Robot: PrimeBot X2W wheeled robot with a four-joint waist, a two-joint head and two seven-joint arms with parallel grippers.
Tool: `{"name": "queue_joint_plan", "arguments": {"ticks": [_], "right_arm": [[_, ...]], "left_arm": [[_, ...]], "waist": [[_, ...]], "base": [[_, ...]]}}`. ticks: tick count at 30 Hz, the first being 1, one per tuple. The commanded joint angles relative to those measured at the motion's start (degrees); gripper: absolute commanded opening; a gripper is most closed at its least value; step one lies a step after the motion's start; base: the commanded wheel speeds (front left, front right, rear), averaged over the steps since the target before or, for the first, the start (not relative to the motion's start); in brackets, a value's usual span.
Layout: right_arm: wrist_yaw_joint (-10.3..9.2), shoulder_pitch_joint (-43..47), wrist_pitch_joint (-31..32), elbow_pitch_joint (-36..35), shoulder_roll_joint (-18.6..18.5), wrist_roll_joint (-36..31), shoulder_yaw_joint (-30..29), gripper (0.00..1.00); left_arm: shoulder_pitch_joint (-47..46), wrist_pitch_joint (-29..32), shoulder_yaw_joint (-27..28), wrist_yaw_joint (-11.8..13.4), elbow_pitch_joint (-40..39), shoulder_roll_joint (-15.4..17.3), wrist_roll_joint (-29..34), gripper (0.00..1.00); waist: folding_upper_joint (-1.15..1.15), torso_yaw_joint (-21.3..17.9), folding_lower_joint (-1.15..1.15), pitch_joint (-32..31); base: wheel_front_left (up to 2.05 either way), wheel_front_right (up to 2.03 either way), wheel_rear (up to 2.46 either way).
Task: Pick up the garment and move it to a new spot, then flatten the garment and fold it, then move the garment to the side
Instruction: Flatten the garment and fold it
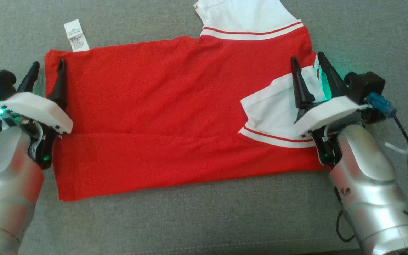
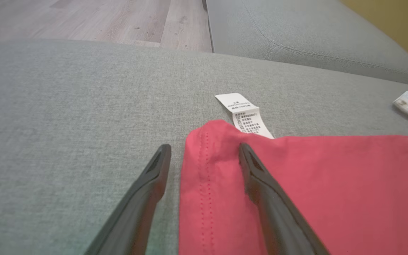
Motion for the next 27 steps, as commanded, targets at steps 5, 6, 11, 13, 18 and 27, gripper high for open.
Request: {"name": "queue_joint_plan", "arguments": {"ticks": [5, 6, 11, 13, 18, 27], "right_arm": [[-0.31, -4.1, 0.9, -0.9, 1.0, -1.3, 2.0, 1.0], [-0.31, -4.8, 1.3, -0.7, 1.0, -1.5, 2.1, 1.0], [-0.31, -9.1, 3.5, 1.4, 0.2, -2.9, 1.6, 1.0], [-0.31, -11.4, 4.7, 2.4, -0.2, -3.4, 1.4, 1.0], [-0.31, -18.4, 10.5, 7.3, -2.6, -5.4, 0.5, 1.0], [-0.31, -29.9, 20.0, 17.8, -5.7, -10.6, -2.9, 1.0]], "left_arm": [[-4.2, 0.2, -3.4, 0.1, 0.6, 3.3, -0.6, 0.29], [-4.8, -0.1, -3.7, 0.1, 1.2, 3.2, -1.0, 0.0], [-7.4, -3.6, -5.4, 0.1, 4.1, 2.2, -1.1, 0.0], [-8.2, -5.1, -5.9, 0.1, 4.8, 1.7, -1.0, 0.0], [-9.7, -7.4, -7.6, 0.1, 5.1, -0.2, -0.8, 0.0], [-11.5, -8.3, -11.6, 0.1, 2.6, -4.9, -2.4, 0.0]], "waist": [[0.0, 0.1, 0.0, 1.4], [0.0, 0.1, 0.0, 1.6], [0.0, 1.3, 0.0, 2.7], [0.0, 2.3, 0.0, 3.0], [0.0, 5.8, 0.0, 3.7], [0.0, 12.3, 0.0, 5.1]], "base": [[0.0, 0.0, 0.0], [0.0, 0.0, 0.0], [0.0, 0.0, 0.0], [0.0, 0.0, 0.0], [0.0, 0.0, 0.0], [0.0, 0.0, 0.0]]}}
